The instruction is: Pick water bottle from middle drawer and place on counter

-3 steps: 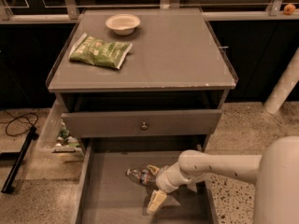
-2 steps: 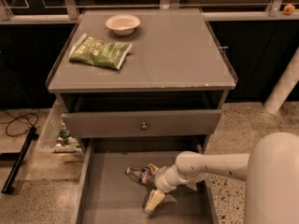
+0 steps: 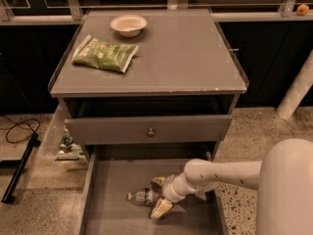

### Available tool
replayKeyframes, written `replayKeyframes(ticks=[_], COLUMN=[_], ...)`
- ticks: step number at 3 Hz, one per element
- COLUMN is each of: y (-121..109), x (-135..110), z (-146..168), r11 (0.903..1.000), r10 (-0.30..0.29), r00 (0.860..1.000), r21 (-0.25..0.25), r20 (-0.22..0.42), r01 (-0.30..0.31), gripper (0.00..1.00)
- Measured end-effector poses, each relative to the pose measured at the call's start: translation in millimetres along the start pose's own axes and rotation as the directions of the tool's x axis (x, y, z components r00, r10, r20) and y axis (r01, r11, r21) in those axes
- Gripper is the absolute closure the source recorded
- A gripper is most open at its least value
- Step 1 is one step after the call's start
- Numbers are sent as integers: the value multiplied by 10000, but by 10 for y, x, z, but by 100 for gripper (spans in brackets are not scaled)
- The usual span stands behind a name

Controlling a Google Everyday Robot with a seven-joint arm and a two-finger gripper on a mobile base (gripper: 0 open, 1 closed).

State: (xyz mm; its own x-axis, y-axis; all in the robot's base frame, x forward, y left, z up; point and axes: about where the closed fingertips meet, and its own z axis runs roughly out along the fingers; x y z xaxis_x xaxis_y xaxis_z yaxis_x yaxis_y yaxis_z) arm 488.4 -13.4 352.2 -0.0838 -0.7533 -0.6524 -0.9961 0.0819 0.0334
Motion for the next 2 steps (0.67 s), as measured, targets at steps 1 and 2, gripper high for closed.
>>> replayKeyframes(ticks=[1,2], y=[0,0], x=[0,0], z=[0,0], r11=[10000,10000], r10=[0,0], r00=[10000,10000], r21=[0,-1], r20=[0,0], r01=[0,0], gripper=[41,64])
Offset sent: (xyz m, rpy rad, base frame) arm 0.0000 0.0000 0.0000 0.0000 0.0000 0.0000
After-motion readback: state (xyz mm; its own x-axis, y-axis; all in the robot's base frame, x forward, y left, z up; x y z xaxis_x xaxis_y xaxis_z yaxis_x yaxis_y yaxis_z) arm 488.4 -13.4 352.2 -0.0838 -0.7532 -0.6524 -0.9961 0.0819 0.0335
